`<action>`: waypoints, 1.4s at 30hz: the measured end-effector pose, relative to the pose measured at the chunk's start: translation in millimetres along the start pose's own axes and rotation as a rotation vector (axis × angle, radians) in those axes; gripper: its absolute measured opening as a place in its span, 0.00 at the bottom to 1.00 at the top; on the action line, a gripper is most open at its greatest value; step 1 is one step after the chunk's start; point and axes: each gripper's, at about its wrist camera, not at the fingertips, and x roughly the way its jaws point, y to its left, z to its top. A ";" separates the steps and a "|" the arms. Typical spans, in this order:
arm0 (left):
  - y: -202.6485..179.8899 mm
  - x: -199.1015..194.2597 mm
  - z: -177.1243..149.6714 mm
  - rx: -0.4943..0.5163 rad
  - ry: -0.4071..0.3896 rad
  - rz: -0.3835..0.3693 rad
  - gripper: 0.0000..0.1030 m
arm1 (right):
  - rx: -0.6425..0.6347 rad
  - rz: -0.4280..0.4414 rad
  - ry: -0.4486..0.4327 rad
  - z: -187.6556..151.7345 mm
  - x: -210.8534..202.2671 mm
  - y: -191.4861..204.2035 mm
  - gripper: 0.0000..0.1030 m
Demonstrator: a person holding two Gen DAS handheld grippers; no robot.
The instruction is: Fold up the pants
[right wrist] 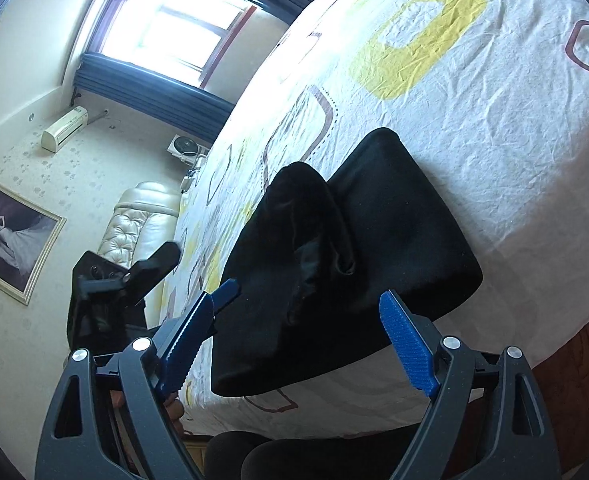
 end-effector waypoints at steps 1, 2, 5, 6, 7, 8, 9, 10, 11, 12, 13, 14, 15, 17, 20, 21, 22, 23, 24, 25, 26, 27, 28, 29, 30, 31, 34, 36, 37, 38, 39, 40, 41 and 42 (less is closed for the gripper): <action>5.3 -13.5 -4.8 0.005 -0.016 0.004 0.86 | -0.019 -0.005 0.014 2.2 2.9 1.7 0.82; 14.8 -28.1 -9.9 -0.005 -0.037 0.010 0.88 | -0.040 -0.007 0.026 4.9 6.3 4.4 0.82; 58.7 -68.4 -27.2 -0.101 -0.101 0.006 0.88 | -0.075 -0.013 0.081 15.3 24.1 7.3 0.81; 75.5 -79.2 -32.9 -0.146 -0.118 0.009 0.88 | -0.082 -0.021 0.096 18.8 31.6 8.3 0.82; 93.8 -89.1 -38.8 -0.189 -0.132 0.011 0.88 | -0.089 -0.034 0.107 22.7 38.8 8.8 0.82; 107.5 -96.8 -45.0 -0.222 -0.146 0.007 0.88 | -0.099 -0.052 0.123 24.2 48.9 8.6 0.81; 123.2 -104.7 -51.4 -0.251 -0.160 0.005 0.88 | -0.109 -0.074 0.138 27.8 57.3 8.2 0.82; 136.3 -113.0 -58.4 -0.282 -0.169 0.026 0.88 | -0.113 -0.090 0.156 30.7 66.1 7.6 0.82; 147.2 -117.9 -63.4 -0.311 -0.175 0.041 0.88 | -0.111 -0.110 0.180 32.9 75.4 6.3 0.82; 156.3 -120.0 -67.1 -0.335 -0.176 0.040 0.88 | -0.108 -0.119 0.199 33.7 83.7 5.6 0.82; 164.4 -122.3 -70.3 -0.356 -0.180 0.032 0.88 | -0.108 -0.096 0.216 31.3 92.7 6.3 0.81; 170.7 -123.0 -73.6 -0.370 -0.182 0.027 0.88 | -0.107 -0.063 0.237 29.0 100.9 8.2 0.74; 175.6 -122.7 -76.2 -0.380 -0.178 0.020 0.88 | -0.108 -0.060 0.245 27.0 106.9 10.5 0.61; 177.8 -117.0 -78.5 -0.391 -0.161 0.015 0.88 | -0.118 -0.087 0.263 23.2 116.6 14.8 0.20; 171.5 -105.5 -77.7 -0.391 -0.134 -0.001 0.88 | -0.199 -0.132 0.244 21.4 110.2 28.7 0.16; 167.2 -101.8 -76.5 -0.382 -0.130 -0.008 0.88 | -0.224 -0.136 0.231 22.5 103.7 33.2 0.15; 163.1 -98.3 -75.2 -0.368 -0.126 -0.011 0.88 | -0.241 -0.138 0.214 25.0 94.9 36.5 0.13; 159.3 -94.6 -73.6 -0.355 -0.123 -0.012 0.88 | -0.255 -0.143 0.200 27.5 86.7 38.2 0.12; 155.4 -90.5 -71.3 -0.345 -0.118 -0.015 0.88 | -0.271 -0.150 0.186 29.6 78.3 38.9 0.12; 155.1 -87.7 -68.9 -0.341 -0.111 -0.022 0.88 | -0.285 -0.164 0.173 31.4 70.7 38.3 0.12; 153.3 -84.2 -67.3 -0.342 -0.103 -0.029 0.88 | -0.293 -0.183 0.161 33.2 64.0 36.1 0.12; 152.2 -81.0 -66.6 -0.345 -0.097 -0.034 0.88 | -0.298 -0.202 0.151 35.5 57.9 32.7 0.12; 151.0 -77.6 -65.6 -0.347 -0.092 -0.038 0.88 | -0.301 -0.224 0.141 37.4 52.4 27.7 0.12; 153.5 -76.0 -65.0 -0.347 -0.088 -0.041 0.88 | -0.293 -0.241 0.130 39.3 47.8 21.6 0.12; 152.4 -72.9 -63.8 -0.343 -0.085 -0.037 0.88 | -0.277 -0.247 0.128 41.3 44.5 13.7 0.12; 151.1 -70.0 -63.7 -0.340 -0.082 -0.030 0.88 | -0.264 -0.258 0.122 41.5 41.0 6.1 0.12; 153.2 -62.9 -63.8 -0.344 -0.068 -0.020 0.88 | -0.244 -0.292 0.112 42.7 38.7 -15.7 0.12; 151.7 -58.1 -63.6 -0.339 -0.061 -0.003 0.89 | -0.215 -0.283 0.117 42.9 42.2 -32.0 0.12; 151.0 -56.0 -62.8 -0.329 -0.058 0.003 0.90 | -0.200 -0.273 0.116 43.5 45.8 -36.3 0.13; 146.6 -54.3 -61.3 -0.318 -0.054 0.006 0.91 | -0.178 -0.250 0.111 45.0 45.4 -43.8 0.13; 143.8 -54.1 -60.9 -0.310 -0.052 0.009 0.91 | -0.154 -0.226 0.108 46.1 44.3 -49.0 0.13; 140.5 -53.6 -59.8 -0.306 -0.050 0.014 0.92 | -0.134 -0.201 0.107 46.1 41.9 -53.0 0.14; 139.6 -54.4 -60.4 -0.306 -0.051 0.014 0.92 | -0.119 -0.179 0.103 45.7 37.1 -55.4 0.19; 137.9 -55.9 -60.4 -0.307 -0.054 0.003 0.92 | -0.105 -0.159 0.085 46.5 30.2 -56.1 0.22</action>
